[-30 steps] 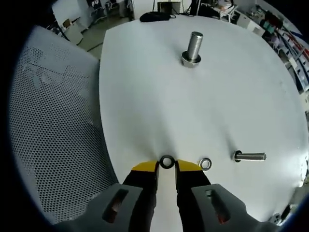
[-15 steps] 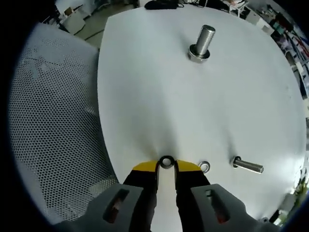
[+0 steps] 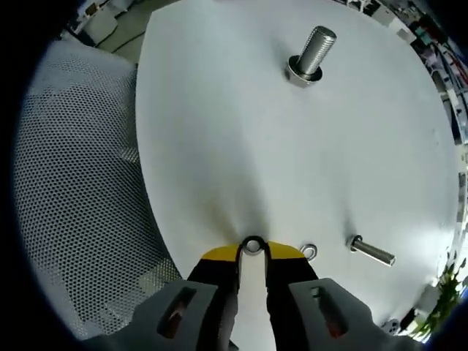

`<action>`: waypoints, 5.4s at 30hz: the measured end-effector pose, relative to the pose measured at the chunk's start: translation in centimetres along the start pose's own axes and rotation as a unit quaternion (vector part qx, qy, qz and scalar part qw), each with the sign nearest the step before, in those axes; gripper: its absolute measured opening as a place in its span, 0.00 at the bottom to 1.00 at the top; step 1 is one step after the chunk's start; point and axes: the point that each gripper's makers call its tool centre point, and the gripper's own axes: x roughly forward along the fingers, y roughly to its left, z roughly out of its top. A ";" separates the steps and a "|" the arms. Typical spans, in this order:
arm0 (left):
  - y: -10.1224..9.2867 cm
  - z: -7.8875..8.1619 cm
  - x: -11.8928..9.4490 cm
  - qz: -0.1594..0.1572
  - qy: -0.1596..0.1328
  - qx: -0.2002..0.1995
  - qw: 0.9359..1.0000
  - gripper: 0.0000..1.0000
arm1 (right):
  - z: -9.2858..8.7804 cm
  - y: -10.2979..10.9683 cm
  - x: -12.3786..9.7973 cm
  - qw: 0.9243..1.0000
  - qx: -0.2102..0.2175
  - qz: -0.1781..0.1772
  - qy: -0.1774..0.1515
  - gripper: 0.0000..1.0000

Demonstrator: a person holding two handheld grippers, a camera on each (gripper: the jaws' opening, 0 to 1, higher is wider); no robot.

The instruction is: Place the washer onto the threaded stud by aligning its center hole with the stud, sliding it down to the base, and recovering from edge contact or off-axis alignment until the washer reaches the visible bottom stop.

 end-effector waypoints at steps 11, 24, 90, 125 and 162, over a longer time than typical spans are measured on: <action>-0.2 -0.1 0.1 -0.007 0.003 -0.005 1.000 0.18 | -0.1 0.0 -0.2 0.996 0.050 -0.016 -0.075 0.14; -0.3 -0.3 0.2 -0.009 0.008 -0.004 1.000 0.18 | -0.2 -0.4 -0.3 0.990 0.096 0.011 -0.102 0.13; -0.4 -0.5 0.3 -0.012 0.013 -0.002 1.000 0.18 | -0.9 -11.2 -5.8 0.976 0.153 -0.071 -0.139 0.13; -0.2 -1.2 0.4 -0.008 0.028 -0.005 1.000 0.17 | -1.2 -11.1 -1.0 0.979 0.168 -0.035 -0.110 0.14; -0.3 -1.1 0.5 -0.009 0.028 -0.005 1.000 0.17 | -1.8 -6.4 -2.1 0.977 0.170 0.009 -0.126 0.18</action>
